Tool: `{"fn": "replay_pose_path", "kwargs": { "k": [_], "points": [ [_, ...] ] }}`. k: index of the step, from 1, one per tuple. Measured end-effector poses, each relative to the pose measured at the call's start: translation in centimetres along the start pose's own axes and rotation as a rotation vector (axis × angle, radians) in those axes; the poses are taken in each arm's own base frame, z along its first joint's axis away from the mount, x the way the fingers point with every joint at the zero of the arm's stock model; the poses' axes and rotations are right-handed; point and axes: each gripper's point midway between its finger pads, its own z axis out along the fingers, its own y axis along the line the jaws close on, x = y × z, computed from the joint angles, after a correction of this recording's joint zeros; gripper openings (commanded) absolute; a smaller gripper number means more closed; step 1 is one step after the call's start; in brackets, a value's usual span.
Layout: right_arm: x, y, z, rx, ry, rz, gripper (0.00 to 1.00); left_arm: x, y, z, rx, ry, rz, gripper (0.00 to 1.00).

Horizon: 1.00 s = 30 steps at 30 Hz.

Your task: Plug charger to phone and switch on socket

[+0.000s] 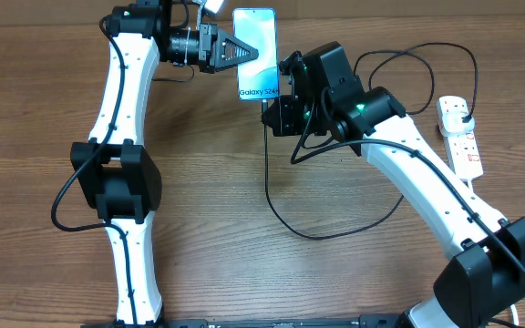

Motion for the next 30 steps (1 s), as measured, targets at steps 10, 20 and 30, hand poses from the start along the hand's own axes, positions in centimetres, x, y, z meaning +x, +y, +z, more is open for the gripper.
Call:
{"fn": "replay_pose_path", "kwargs": {
  "k": [10, 20, 30],
  "points": [
    [0.57, 0.56, -0.02, -0.036, 0.028, 0.006, 0.04, -0.03, -0.06, 0.00, 0.003, -0.001, 0.002, 0.04],
    [0.66, 0.67, -0.03, -0.042, 0.033, 0.007, 0.04, -0.09, -0.07, 0.00, 0.004, -0.002, 0.008, 0.04],
    [0.22, 0.90, -0.02, -0.051, 0.016, 0.002, 0.04, -0.10, -0.22, 0.00, 0.013, -0.002, 0.009, 0.04]
  ]
}}
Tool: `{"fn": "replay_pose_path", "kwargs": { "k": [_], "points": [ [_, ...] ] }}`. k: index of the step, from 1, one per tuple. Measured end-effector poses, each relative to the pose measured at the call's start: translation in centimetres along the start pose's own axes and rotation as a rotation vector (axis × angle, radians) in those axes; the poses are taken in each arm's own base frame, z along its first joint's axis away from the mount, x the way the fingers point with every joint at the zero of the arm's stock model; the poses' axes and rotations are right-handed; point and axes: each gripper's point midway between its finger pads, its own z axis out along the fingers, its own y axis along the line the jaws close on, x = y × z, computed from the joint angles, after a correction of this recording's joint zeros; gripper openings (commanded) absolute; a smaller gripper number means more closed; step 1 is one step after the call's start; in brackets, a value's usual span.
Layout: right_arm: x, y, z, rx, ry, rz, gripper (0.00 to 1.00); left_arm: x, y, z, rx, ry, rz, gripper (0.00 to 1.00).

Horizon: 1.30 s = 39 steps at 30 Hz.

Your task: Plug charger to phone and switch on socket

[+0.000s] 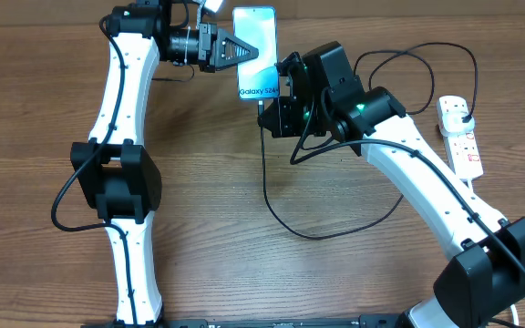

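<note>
A phone (256,50) with a lit blue screen reading "Galaxy S24" lies at the far middle of the table. My left gripper (248,53) reaches in from the left, its dark fingers pressed on the phone's left edge. My right gripper (267,102) sits just below the phone's bottom edge, shut on the charger plug, whose black cable (267,173) hangs down from it. The plug tip itself is hidden by the fingers. A white socket strip (459,135) lies at the right edge with a charger plugged in at its top.
The black cable loops across the wooden table (44,237) in the middle and runs back up to the strip on the right. Another cable loop lies behind my right arm near the far edge.
My right gripper has shifted slightly left and up, nearer the phone's bottom edge, taking the cable with it. The left gripper and the phone have not moved.
</note>
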Motion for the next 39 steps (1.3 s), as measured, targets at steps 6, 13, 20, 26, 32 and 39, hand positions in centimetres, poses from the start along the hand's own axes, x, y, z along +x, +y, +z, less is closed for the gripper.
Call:
{"fn": "replay_pose_path", "kwargs": {
  "k": [6, 13, 20, 26, 32, 39],
  "points": [
    [-0.18, 0.09, -0.01, -0.003, -0.007, 0.006, 0.04, -0.01, -0.11, 0.00, 0.006, -0.001, 0.000, 0.04],
    [-0.21, 0.10, -0.01, -0.004, -0.008, 0.013, 0.04, -0.02, -0.28, 0.00, 0.016, -0.001, 0.000, 0.04],
    [-0.18, 0.10, -0.01, -0.004, -0.007, 0.014, 0.04, -0.09, -0.28, 0.00, 0.017, -0.002, 0.012, 0.04],
    [-0.12, 0.12, -0.01, -0.006, -0.004, 0.014, 0.04, -0.16, -0.28, 0.00, 0.017, -0.003, 0.030, 0.04],
    [-0.17, 0.14, -0.01, -0.006, -0.006, 0.013, 0.04, -0.16, -0.28, 0.00, 0.017, -0.003, 0.037, 0.04],
    [-0.30, 0.20, -0.01, -0.009, -0.011, 0.011, 0.04, -0.16, -0.28, 0.00, 0.017, -0.003, 0.037, 0.04]
  ]
}}
